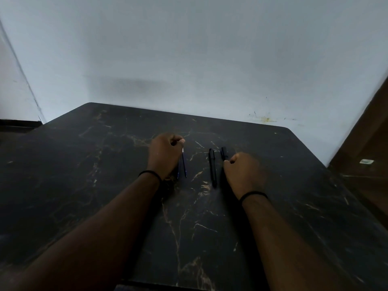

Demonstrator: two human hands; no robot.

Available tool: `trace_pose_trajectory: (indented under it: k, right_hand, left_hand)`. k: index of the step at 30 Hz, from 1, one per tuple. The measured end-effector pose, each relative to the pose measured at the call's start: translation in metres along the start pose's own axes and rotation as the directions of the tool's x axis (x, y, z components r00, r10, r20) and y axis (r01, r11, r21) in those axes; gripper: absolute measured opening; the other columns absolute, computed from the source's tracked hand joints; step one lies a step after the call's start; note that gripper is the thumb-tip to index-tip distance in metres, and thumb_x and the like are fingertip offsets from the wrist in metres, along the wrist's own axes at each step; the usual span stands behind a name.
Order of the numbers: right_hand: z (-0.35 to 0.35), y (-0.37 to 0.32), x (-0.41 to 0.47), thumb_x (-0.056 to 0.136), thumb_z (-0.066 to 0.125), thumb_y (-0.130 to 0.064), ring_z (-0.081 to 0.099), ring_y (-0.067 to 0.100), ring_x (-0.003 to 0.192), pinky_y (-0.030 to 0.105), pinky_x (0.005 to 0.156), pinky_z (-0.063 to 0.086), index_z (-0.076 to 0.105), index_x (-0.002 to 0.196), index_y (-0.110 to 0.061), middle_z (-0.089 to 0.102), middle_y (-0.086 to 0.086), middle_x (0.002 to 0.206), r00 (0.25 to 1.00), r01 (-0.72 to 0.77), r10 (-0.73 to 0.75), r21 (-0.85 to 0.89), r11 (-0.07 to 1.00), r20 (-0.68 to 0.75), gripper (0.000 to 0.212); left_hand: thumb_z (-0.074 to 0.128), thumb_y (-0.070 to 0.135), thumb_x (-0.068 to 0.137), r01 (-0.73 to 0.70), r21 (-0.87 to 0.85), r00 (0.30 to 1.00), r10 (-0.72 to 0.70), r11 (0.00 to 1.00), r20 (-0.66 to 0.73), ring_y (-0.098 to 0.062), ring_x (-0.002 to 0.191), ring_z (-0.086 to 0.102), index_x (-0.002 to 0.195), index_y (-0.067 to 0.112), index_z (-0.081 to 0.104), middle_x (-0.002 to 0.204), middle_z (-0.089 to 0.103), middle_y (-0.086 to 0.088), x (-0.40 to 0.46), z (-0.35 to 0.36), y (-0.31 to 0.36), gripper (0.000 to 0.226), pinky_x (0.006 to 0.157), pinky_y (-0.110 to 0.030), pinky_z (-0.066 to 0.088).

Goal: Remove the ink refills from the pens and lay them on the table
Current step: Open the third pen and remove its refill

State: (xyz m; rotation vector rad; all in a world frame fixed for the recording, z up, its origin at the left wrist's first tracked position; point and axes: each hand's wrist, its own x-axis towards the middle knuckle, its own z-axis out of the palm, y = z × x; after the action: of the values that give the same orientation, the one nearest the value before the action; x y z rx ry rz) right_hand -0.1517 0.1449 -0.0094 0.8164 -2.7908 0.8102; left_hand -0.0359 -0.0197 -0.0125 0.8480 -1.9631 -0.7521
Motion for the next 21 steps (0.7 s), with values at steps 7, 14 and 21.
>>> trace_pose_trajectory:
  k: [7,14,21]
  right_hand:
    - [-0.001,0.0,0.0,0.093,0.058,-0.041,0.065,0.024,0.083,0.034,0.071,0.052,0.066,0.084,-0.019,0.068,0.002,0.086,1.0,-0.01,0.011,0.061,0.998,-0.01,0.025]
    - [-0.004,-0.006,-0.002,0.095,0.058,-0.037,0.062,0.02,0.082,0.04,0.076,0.055,0.066,0.088,-0.02,0.066,0.0,0.087,0.992,0.072,-0.05,0.179,0.981,-0.119,0.02]
    - [0.006,-0.028,-0.011,0.096,0.053,-0.047,0.063,0.024,0.085,0.033,0.072,0.049,0.069,0.089,-0.019,0.066,0.003,0.089,0.967,0.232,-0.241,-0.098,0.968,-0.084,0.033]
  left_hand:
    - [0.065,0.019,0.092,0.002,-0.006,1.0,-0.002,1.0,-0.026,-0.003,0.074,0.059,0.098,0.011,0.076,0.094,0.075,-0.002,0.0,-0.001,0.0,0.015,0.063,-0.008,0.039]
    - [0.065,0.02,0.092,0.022,0.005,0.999,-0.022,1.0,-0.023,0.002,0.07,0.057,0.098,0.012,0.076,0.088,0.069,0.005,0.001,-0.001,-0.002,0.014,0.061,-0.008,0.038]
    - [0.064,0.024,0.092,0.056,0.025,0.998,-0.055,0.998,-0.039,0.004,0.064,0.054,0.088,0.017,0.075,0.076,0.065,0.009,0.004,0.0,-0.004,0.013,0.056,-0.012,0.038]
